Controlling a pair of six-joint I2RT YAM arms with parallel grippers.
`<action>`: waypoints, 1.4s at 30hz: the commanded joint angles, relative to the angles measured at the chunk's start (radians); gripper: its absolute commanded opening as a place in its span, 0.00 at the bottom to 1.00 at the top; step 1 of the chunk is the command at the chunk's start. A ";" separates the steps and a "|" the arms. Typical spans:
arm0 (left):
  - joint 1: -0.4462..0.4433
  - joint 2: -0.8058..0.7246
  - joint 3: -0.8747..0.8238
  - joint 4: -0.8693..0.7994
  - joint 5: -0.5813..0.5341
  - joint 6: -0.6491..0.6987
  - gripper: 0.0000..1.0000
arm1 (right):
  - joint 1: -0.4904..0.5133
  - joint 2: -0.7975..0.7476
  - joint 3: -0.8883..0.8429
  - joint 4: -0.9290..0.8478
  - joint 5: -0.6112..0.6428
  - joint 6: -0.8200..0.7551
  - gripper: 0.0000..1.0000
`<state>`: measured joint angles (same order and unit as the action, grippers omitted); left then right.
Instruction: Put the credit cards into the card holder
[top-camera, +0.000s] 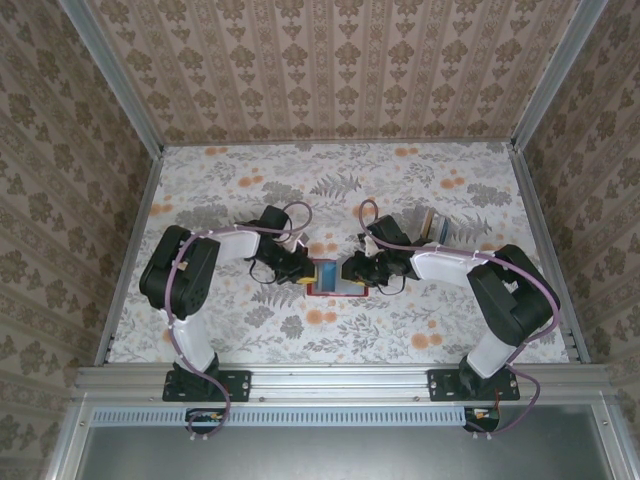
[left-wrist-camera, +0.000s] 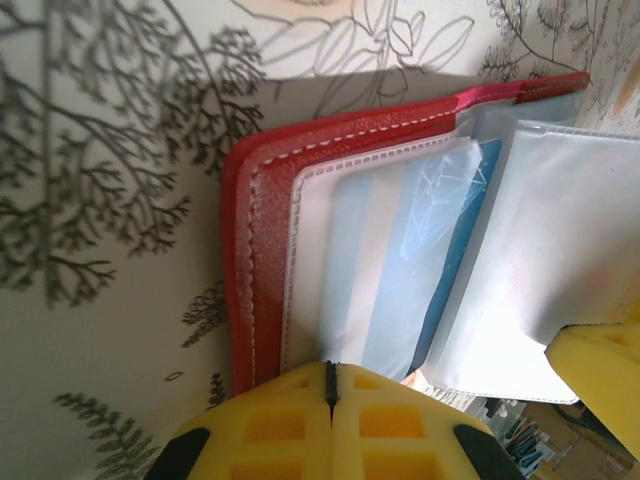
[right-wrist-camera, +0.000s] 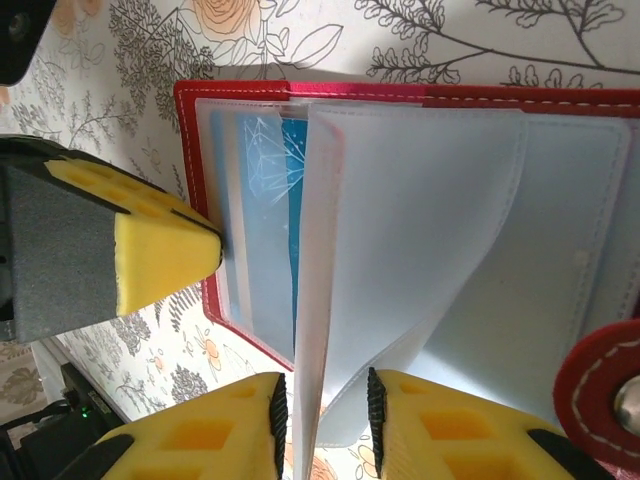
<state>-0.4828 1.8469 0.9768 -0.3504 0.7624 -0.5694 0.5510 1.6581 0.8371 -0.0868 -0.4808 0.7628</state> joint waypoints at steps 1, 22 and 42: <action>0.018 -0.015 0.006 -0.011 0.018 -0.009 0.01 | 0.000 0.020 0.027 0.022 -0.026 0.007 0.33; 0.084 -0.050 -0.034 0.058 0.064 -0.074 0.13 | 0.006 0.135 0.131 0.090 -0.141 -0.007 0.44; 0.162 -0.126 -0.089 0.085 0.034 -0.100 0.35 | 0.022 0.089 0.167 0.071 -0.104 -0.031 0.47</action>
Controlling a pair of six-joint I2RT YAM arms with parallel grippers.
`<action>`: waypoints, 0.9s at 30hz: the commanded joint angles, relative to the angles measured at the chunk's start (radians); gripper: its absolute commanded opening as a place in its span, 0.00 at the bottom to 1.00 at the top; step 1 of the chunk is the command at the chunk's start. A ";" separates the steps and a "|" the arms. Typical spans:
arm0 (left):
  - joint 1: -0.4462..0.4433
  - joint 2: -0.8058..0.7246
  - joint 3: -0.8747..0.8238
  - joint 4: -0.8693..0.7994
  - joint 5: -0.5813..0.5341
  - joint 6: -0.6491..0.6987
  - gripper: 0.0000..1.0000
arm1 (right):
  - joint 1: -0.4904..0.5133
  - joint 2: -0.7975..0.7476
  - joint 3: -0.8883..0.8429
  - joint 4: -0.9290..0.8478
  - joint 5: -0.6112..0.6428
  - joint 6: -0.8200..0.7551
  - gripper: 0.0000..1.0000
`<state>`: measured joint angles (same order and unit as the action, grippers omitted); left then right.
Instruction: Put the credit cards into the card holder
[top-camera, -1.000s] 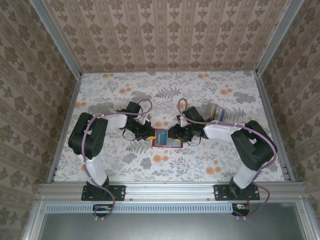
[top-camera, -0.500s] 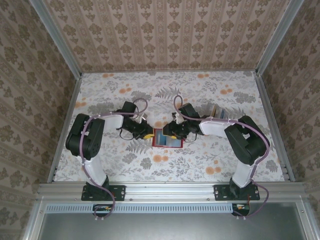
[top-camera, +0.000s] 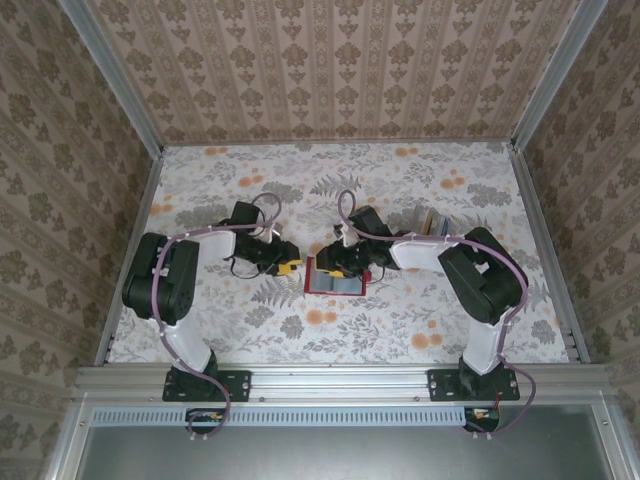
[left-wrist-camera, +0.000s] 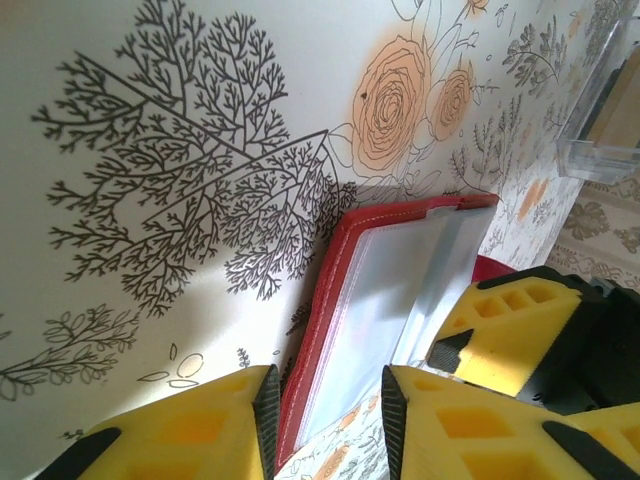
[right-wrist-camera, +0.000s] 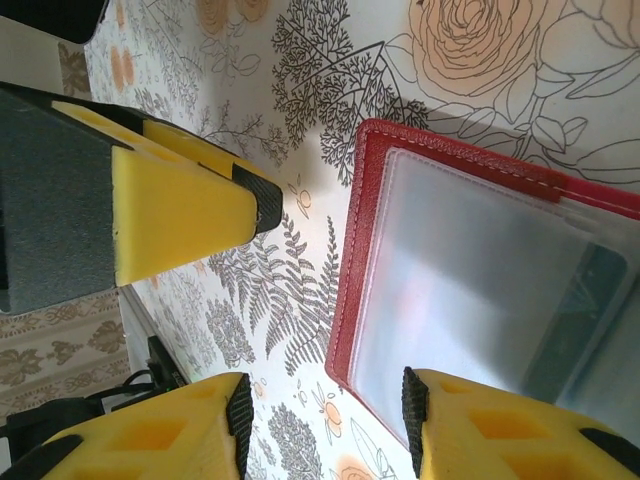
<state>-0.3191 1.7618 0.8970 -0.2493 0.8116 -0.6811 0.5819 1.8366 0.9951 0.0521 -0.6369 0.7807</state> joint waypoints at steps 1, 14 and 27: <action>-0.005 -0.044 -0.003 -0.029 -0.033 0.022 0.35 | -0.015 -0.125 0.012 -0.122 0.087 -0.083 0.47; -0.043 -0.231 0.124 -0.281 -0.324 0.190 0.41 | -0.271 -0.408 0.172 -0.710 0.817 -0.341 0.52; 0.019 -0.548 0.067 -0.344 -0.552 0.248 1.00 | -0.363 -0.202 0.237 -0.738 0.955 -0.354 0.72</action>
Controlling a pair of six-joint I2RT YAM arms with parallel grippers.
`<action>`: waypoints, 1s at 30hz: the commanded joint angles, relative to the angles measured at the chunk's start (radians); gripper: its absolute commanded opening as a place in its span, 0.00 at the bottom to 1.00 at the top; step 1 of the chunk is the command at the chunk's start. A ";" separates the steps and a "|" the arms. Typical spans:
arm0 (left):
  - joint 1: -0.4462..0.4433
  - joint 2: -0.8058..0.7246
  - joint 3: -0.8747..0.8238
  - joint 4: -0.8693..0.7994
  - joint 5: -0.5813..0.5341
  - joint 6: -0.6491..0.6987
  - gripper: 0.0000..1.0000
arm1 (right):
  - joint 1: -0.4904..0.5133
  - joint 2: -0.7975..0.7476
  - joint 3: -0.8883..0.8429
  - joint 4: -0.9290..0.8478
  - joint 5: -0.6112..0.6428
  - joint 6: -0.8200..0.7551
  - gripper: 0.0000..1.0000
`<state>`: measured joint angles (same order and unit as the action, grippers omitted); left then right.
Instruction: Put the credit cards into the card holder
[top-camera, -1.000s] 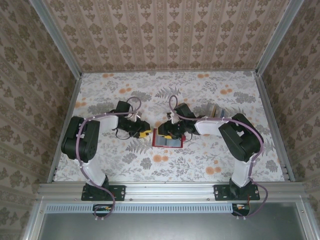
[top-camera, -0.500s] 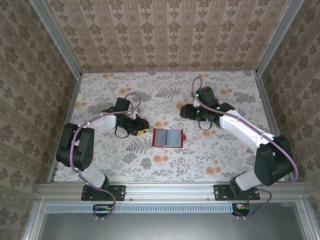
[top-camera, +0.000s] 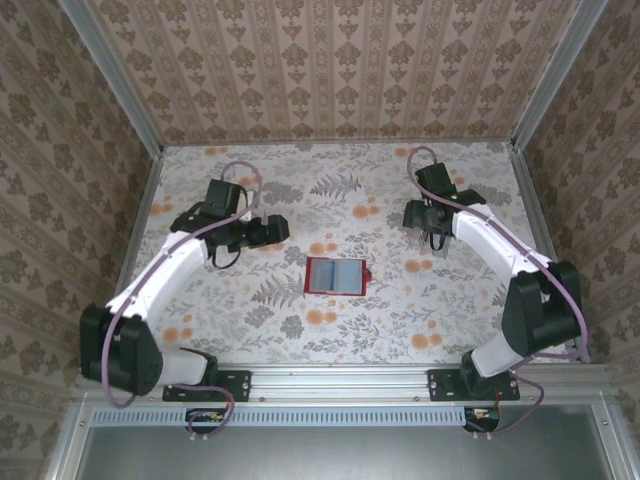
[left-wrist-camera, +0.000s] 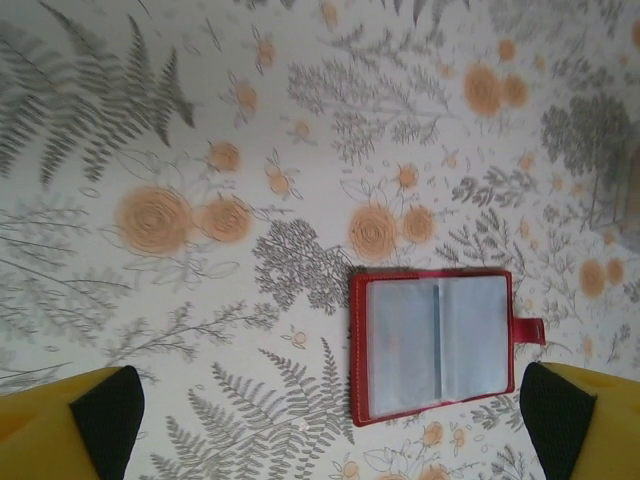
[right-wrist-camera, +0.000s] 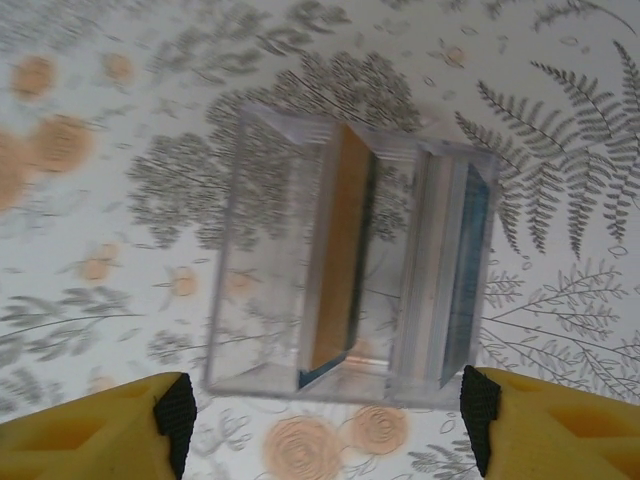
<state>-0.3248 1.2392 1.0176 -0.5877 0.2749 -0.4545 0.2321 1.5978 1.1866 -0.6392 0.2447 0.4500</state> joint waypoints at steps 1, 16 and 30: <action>0.036 -0.030 -0.072 0.010 0.008 0.011 1.00 | -0.018 0.054 0.052 -0.046 0.076 -0.028 0.72; 0.082 0.002 -0.103 0.056 0.125 -0.018 0.99 | -0.036 0.187 0.152 -0.012 -0.104 0.037 0.63; 0.101 0.034 -0.103 0.052 0.140 -0.009 0.98 | -0.044 0.214 0.081 0.097 -0.263 0.137 0.64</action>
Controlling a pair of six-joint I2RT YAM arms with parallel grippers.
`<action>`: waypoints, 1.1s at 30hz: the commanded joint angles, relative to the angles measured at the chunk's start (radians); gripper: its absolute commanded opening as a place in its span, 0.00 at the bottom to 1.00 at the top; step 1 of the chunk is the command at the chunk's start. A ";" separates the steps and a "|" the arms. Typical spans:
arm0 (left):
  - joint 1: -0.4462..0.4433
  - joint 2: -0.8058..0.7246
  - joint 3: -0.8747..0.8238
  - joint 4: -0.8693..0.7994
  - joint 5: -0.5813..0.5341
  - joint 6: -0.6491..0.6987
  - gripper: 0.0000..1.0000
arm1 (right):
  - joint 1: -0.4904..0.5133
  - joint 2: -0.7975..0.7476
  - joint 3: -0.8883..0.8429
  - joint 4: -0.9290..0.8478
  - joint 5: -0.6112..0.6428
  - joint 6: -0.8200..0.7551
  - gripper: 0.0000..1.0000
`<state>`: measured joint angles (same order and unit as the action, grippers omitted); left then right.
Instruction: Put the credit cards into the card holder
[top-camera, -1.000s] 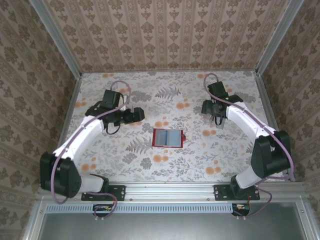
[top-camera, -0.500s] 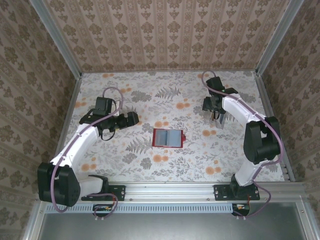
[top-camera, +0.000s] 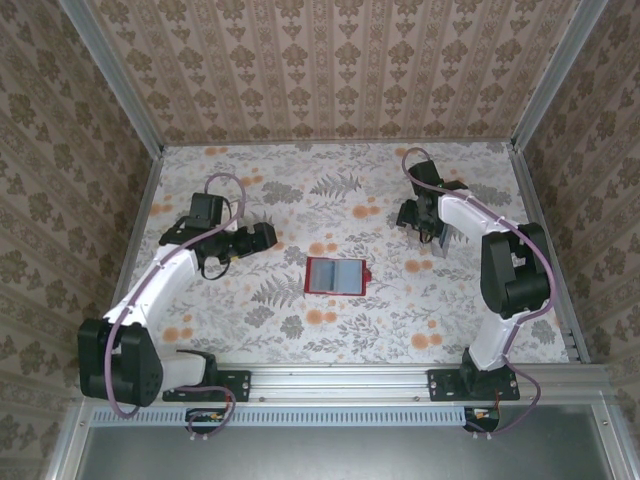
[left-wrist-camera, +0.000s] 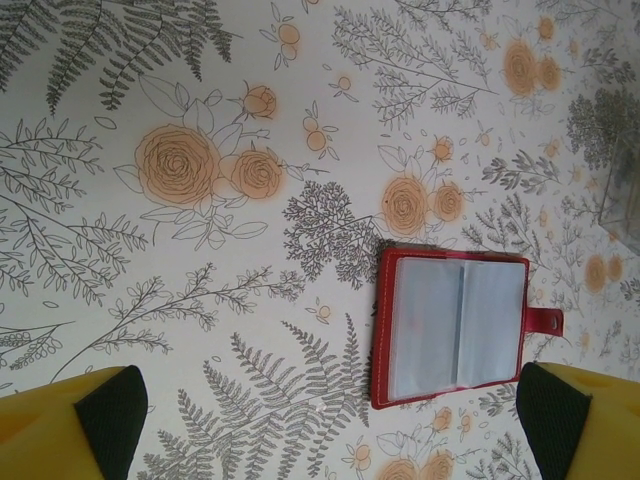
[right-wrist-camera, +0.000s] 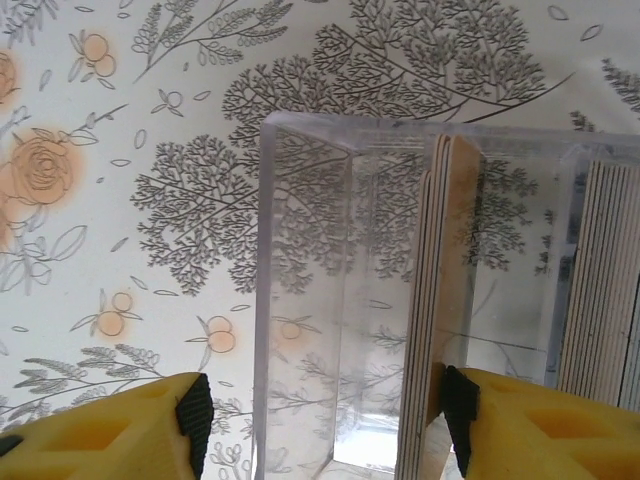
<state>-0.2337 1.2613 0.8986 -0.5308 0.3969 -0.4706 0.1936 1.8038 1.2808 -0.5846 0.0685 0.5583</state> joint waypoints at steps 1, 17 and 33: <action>0.010 0.013 0.013 0.003 0.016 0.006 0.98 | -0.005 -0.003 -0.018 0.078 -0.098 0.029 0.64; 0.019 0.056 0.020 0.008 0.048 0.008 0.97 | -0.025 -0.037 -0.040 0.187 -0.212 0.043 0.33; 0.020 0.075 0.022 0.017 0.059 0.002 0.97 | -0.027 -0.018 0.001 0.131 -0.210 0.012 0.04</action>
<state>-0.2207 1.3304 0.8989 -0.5228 0.4355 -0.4706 0.1699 1.7863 1.2503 -0.4210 -0.1295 0.5869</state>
